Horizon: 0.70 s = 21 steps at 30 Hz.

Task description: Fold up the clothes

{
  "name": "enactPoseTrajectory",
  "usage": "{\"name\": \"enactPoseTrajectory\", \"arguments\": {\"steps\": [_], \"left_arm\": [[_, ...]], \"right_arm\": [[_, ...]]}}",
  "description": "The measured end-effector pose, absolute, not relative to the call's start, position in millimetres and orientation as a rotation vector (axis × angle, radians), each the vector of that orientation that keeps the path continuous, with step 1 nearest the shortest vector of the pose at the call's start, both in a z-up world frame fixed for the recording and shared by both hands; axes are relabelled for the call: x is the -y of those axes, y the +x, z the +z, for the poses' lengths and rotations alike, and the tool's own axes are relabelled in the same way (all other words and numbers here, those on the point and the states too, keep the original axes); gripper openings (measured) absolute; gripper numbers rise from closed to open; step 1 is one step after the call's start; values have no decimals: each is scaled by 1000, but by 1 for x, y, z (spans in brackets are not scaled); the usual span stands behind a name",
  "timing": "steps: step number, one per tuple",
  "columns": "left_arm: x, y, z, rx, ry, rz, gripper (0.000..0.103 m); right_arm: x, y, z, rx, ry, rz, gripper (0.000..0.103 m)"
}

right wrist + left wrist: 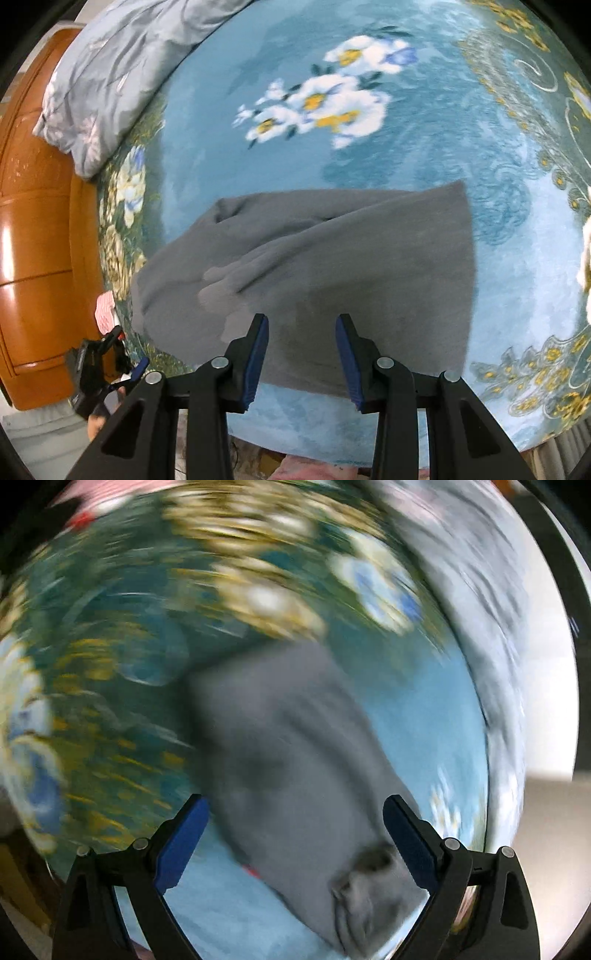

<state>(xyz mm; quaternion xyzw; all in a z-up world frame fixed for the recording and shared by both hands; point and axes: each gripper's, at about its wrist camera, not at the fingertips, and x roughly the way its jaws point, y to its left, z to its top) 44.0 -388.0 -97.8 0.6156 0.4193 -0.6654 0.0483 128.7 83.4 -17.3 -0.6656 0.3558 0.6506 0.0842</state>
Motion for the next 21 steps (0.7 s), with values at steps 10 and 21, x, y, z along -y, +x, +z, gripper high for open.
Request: {"name": "enactPoseTrajectory", "arguments": {"steps": [10, 21], "left_arm": [[415, 32, -165, -1514, 1889, -1982, 87], [417, 31, -174, -1621, 1895, -2081, 36]], "right_arm": [[-15, 105, -19, -899, -2142, 1932, 41], [31, 98, -16, -730, -2257, 1906, 41]]}}
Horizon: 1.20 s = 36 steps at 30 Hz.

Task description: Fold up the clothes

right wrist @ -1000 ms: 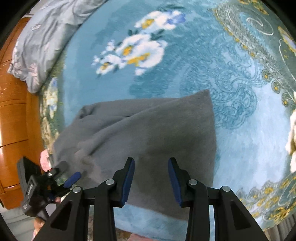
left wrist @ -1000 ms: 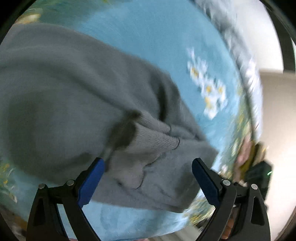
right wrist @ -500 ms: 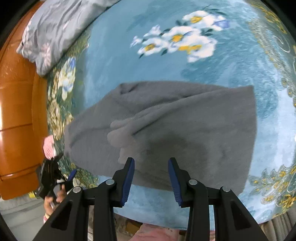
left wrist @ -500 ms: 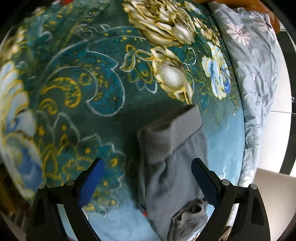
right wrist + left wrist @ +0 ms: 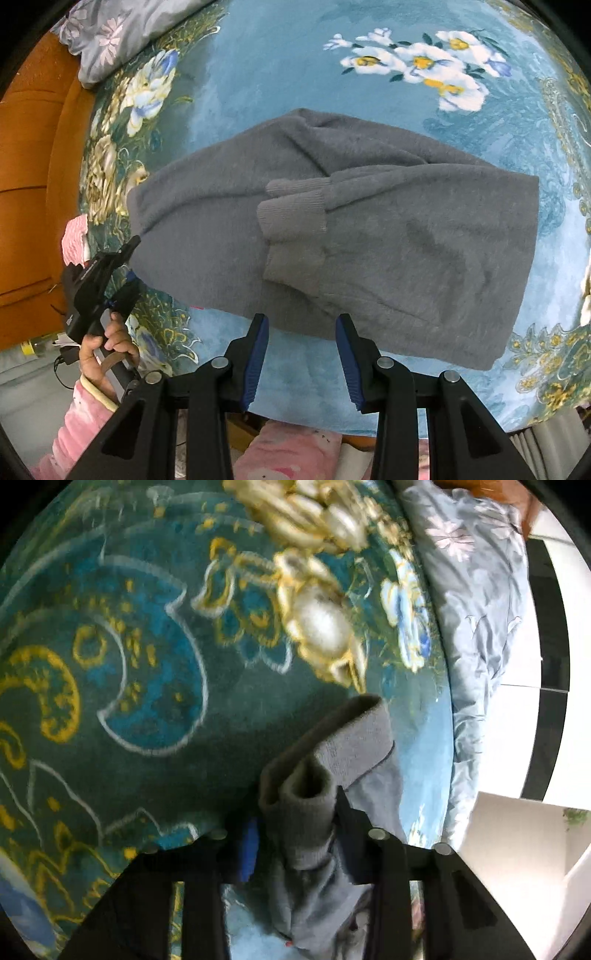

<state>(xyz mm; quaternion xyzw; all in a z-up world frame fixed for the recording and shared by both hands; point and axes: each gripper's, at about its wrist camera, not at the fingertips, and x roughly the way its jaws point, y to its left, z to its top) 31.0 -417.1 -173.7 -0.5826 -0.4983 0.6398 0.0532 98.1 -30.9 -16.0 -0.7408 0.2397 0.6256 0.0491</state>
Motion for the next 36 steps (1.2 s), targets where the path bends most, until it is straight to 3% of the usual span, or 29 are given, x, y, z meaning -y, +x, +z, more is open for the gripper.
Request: {"name": "enactPoseTrajectory", "arguments": {"steps": [5, 7, 15, 24, 30, 36], "left_arm": [[416, 31, -156, 1473, -1809, 1969, 20], [409, 30, -134, 1384, -1807, 2019, 18], [354, 39, -27, 955, -1702, 2193, 17], [216, 70, 84, 450, -1510, 2252, 16], [103, 111, 94, 116, -1534, 2154, 16], [-11, 161, 67, -304, -1558, 1995, 17]], "right_arm": [[48, 87, 1, -700, -2266, 1978, 41], [51, 83, 9, -708, -2253, 2008, 41], [31, 88, 46, -783, -2174, 2115, 41], [-50, 132, 79, -989, -1994, 2174, 41], [-125, 180, 84, -1104, -1864, 2131, 41], [-193, 231, 71, -1206, -1753, 2047, 41]]}}
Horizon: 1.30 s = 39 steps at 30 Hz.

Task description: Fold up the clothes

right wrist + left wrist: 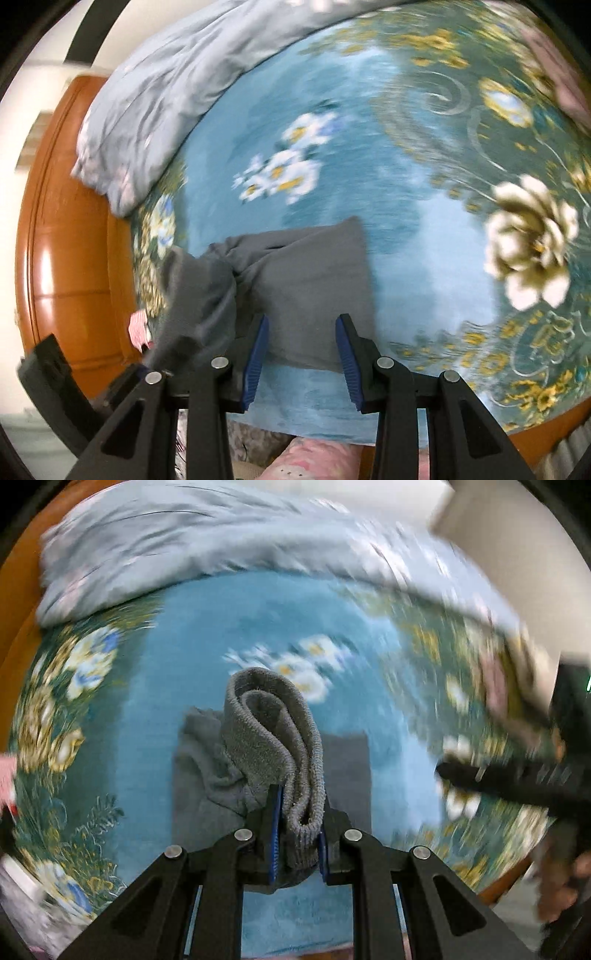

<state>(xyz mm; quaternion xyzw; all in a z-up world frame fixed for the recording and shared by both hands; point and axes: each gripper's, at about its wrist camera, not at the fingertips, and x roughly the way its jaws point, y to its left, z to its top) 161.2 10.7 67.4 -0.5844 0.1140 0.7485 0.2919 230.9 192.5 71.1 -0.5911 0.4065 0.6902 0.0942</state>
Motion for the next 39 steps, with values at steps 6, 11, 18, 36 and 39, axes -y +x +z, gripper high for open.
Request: {"name": "enactPoseTrajectory", "arguments": {"steps": [6, 11, 18, 36, 39], "left_arm": [[-84, 194, 37, -571, -1587, 1857, 19], [-92, 196, 29, -543, -1679, 1797, 38], [-44, 170, 31, -373, -1788, 1874, 51], [108, 84, -19, -132, -2186, 1940, 57], [110, 77, -26, -154, -2212, 1907, 57]], "right_arm": [[-231, 269, 56, -1254, -1722, 1984, 41], [-245, 278, 46, -1294, -1713, 1959, 41], [-234, 263, 20, -1316, -1782, 1942, 41], [-160, 189, -84, -1257, -2032, 1937, 62], [-160, 191, -94, -1301, -1995, 1907, 65]]}}
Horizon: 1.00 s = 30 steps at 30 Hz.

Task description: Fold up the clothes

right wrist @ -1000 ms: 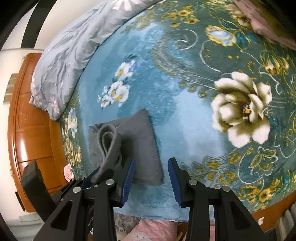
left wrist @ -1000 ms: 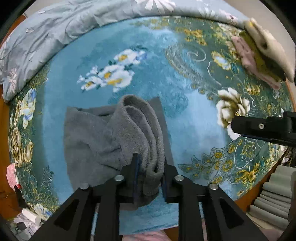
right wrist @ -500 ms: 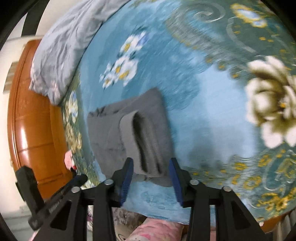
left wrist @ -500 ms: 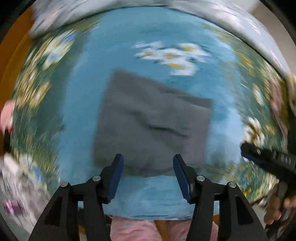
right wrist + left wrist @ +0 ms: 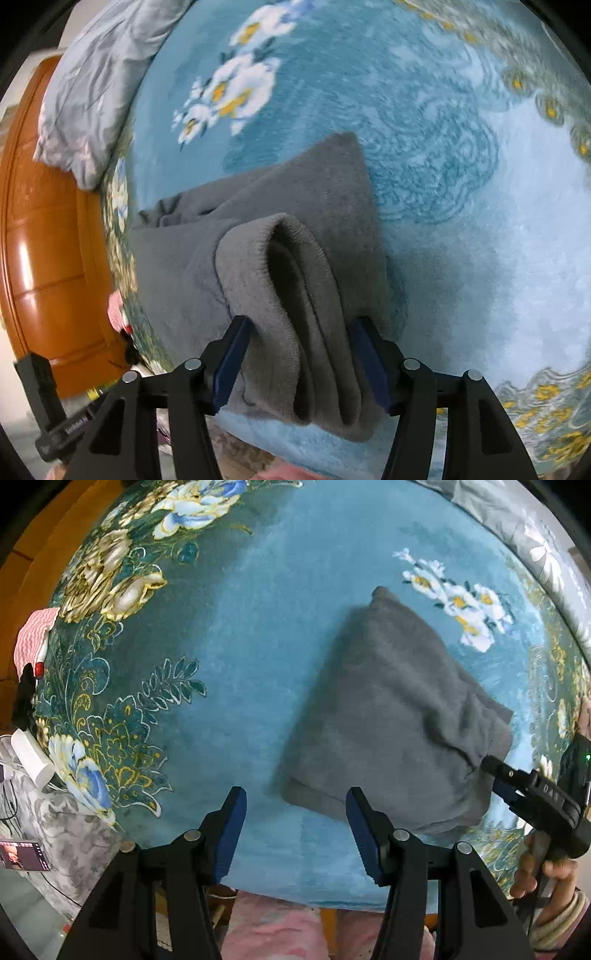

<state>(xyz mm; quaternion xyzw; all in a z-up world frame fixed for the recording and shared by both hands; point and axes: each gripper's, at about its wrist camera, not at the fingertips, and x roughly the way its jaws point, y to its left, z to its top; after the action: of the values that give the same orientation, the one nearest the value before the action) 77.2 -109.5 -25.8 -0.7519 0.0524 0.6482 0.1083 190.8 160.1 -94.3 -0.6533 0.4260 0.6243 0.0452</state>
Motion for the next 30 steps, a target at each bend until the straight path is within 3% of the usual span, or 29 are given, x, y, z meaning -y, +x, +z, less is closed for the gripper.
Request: {"name": "enactPoseTrajectory", "arguments": {"steps": [9, 13, 14, 19, 26, 30], "left_arm": [[110, 69, -43, -180, -2247, 1840, 57], [110, 70, -45, -192, -2256, 1822, 57], [110, 71, -44, -197, -2255, 1821, 57], [107, 74, -46, -211, -2258, 1806, 57], [98, 82, -47, -196, -2241, 1787, 57], [91, 88, -49, -212, -2229, 1776, 57]], "right_arm": [[-150, 191, -91, -1353, -2043, 2010, 69], [-156, 195, -103, -1427, -2003, 1935, 64], [-156, 195, -104, -1452, -1984, 1922, 62], [-147, 194, -91, -1491, -1948, 1949, 20], [-159, 204, -44, -1594, -1721, 2130, 15], [-173, 216, -74, -1559, -1761, 1983, 15]]}}
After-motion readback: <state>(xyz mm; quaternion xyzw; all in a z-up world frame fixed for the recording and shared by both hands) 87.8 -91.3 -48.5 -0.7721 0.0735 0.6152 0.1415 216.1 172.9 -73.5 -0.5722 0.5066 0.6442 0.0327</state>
